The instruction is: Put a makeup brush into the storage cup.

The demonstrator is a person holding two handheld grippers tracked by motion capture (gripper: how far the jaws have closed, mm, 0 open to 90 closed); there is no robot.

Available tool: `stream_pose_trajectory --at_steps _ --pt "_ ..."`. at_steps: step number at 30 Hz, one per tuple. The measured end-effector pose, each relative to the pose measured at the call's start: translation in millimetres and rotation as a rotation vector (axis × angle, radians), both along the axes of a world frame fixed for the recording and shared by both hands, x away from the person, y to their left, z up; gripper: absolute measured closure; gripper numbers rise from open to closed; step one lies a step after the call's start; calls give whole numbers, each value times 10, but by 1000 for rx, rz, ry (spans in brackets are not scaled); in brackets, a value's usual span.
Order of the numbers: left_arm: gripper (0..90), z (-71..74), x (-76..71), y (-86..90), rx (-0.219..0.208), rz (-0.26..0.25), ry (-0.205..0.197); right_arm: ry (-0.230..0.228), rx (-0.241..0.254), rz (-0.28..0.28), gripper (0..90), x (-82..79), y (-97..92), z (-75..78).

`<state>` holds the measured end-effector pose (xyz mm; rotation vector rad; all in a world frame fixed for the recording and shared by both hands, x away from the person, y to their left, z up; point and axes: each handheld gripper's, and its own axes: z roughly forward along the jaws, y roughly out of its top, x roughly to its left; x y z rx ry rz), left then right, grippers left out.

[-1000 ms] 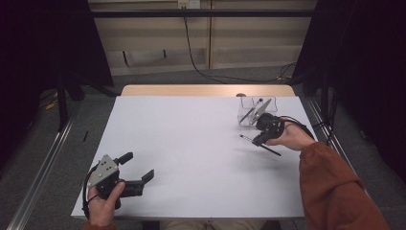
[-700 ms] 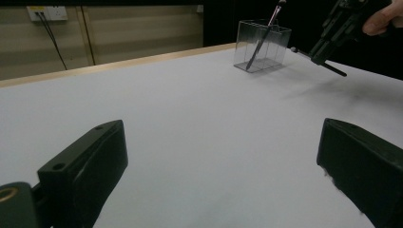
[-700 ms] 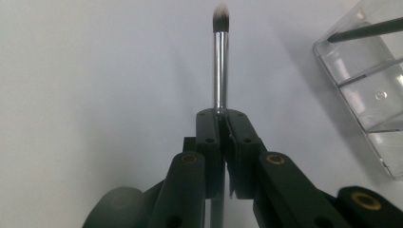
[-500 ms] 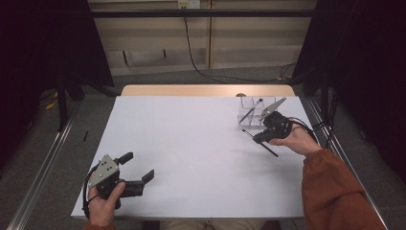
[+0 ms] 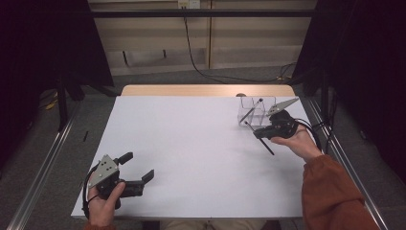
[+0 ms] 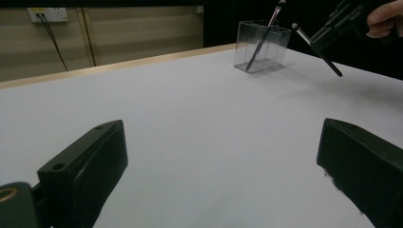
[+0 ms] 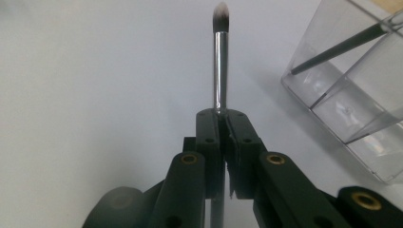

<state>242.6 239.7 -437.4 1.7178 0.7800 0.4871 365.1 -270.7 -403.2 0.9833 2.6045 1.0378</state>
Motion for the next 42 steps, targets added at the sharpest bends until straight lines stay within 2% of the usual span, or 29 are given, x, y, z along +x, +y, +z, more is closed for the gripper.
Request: stream_pose_trajectory --at_steps 16,20,23,31,38,42 --pt "27 2 14 7 -1 0 -2 -112 145 -123 850 -86 -70 15" --pt "27 3 9 7 -3 0 -1 -139 163 -149 851 -110 -65 15" --pt "27 5 8 11 -1 -1 -2 -163 200 -167 850 -134 -67 9" --pt "27 4 13 13 1 0 -3 -228 295 -185 850 -170 -64 13" --pt "27 1 14 11 -3 2 0 -282 353 -219 849 -163 -84 75" --pt "27 0 18 7 1 -3 -1 -304 361 -218 849 -151 -75 102"
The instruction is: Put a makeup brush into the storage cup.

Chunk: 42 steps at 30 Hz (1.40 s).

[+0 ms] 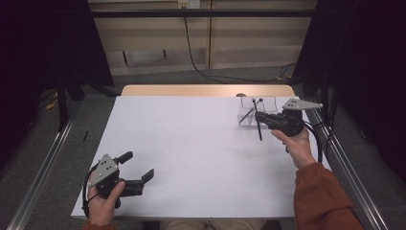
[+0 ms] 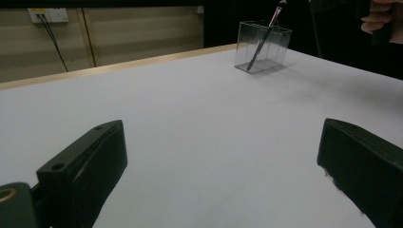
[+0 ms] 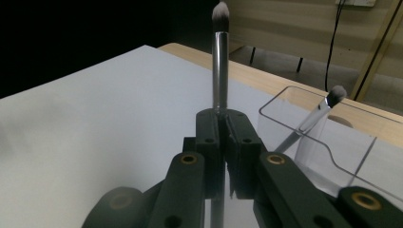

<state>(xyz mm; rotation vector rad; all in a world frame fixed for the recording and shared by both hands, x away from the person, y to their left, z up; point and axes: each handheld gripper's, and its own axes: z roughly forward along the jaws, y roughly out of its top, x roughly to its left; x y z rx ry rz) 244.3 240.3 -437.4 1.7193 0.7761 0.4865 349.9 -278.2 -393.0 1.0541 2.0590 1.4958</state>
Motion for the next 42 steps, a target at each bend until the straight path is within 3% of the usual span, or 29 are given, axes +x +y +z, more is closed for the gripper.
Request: stream_pose_trajectory --at_steps 8,20,30,42 --pt "27 0 -6 -5 -6 1 2 -33 30 -33 849 45 24 72" --pt "27 -3 3 -2 0 -4 0 -70 36 -70 849 184 121 249" --pt "27 -3 9 -1 5 -5 -1 -96 25 -55 848 336 229 379" --pt "27 -4 19 -4 6 -13 1 -95 16 -75 848 516 254 439"
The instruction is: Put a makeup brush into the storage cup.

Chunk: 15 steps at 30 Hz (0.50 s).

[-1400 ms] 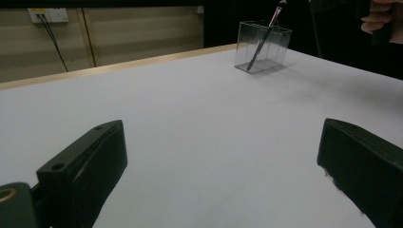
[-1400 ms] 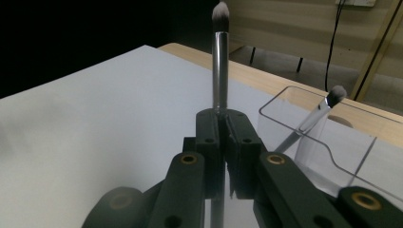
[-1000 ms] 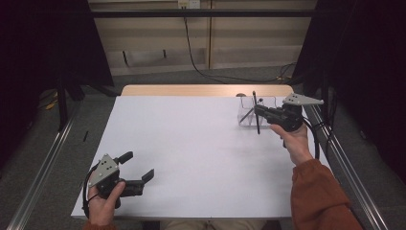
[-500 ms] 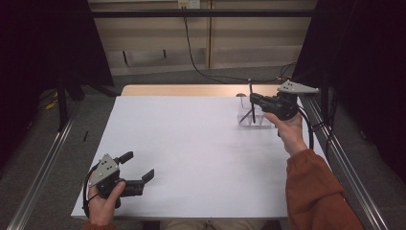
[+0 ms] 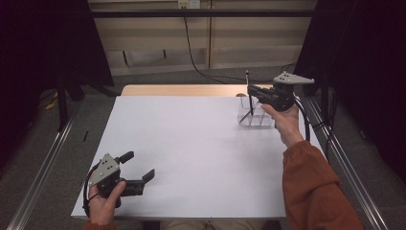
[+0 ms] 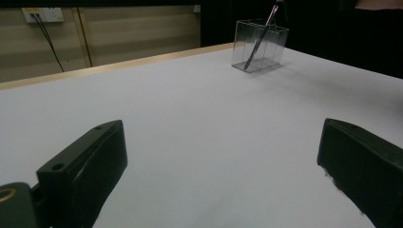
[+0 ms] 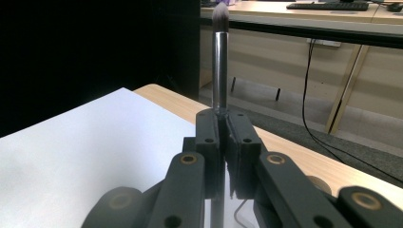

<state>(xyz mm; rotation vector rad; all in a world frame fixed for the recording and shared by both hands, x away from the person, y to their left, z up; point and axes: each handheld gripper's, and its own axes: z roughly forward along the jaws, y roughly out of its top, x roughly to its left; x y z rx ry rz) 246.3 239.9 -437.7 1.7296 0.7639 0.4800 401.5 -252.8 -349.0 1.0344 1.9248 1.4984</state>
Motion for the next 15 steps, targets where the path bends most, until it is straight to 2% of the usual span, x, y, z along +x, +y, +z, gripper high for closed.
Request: stream_pose_trajectory --at_steps 15 --pt "27 -4 14 21 -6 0 3 0 0 -31 848 223 40 13"
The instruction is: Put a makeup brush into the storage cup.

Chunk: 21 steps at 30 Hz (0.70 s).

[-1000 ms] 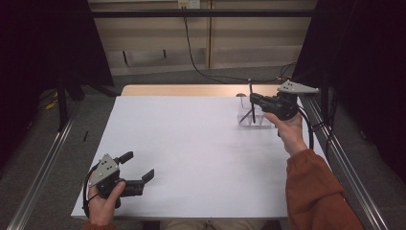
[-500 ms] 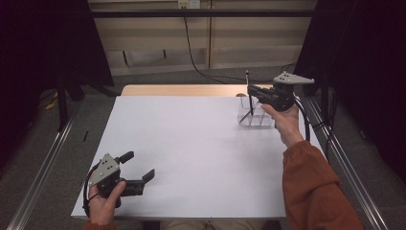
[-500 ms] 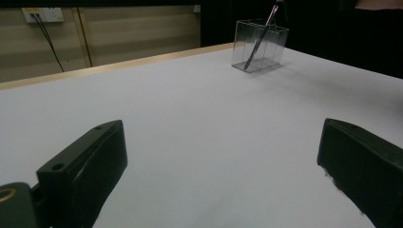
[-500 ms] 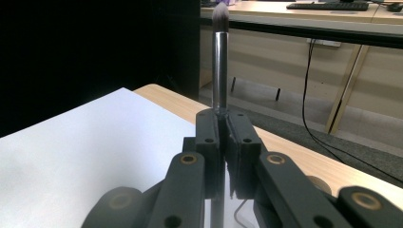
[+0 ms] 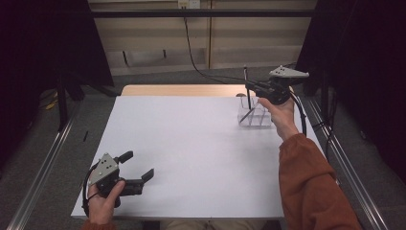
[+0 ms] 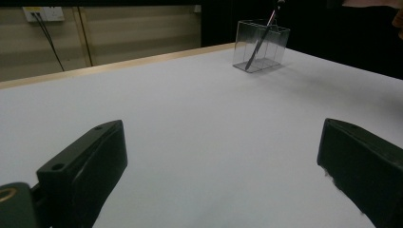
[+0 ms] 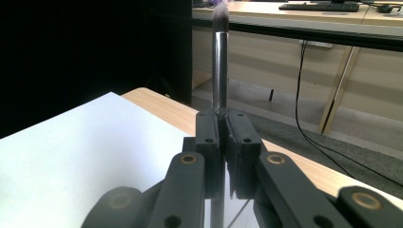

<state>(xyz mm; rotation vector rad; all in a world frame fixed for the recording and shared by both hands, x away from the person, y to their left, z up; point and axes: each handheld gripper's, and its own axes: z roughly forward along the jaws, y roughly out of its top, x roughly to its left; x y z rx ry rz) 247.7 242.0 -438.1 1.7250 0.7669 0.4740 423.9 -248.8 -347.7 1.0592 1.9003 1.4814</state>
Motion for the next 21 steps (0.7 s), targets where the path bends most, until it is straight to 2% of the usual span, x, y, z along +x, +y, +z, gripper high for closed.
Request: stream_pose_trajectory --at_steps 11,21 --pt "27 -4 5 4 3 3 3 4 21 -36 848 131 2 -50" --pt "27 -7 9 3 3 1 5 3 12 -48 848 202 14 -108"
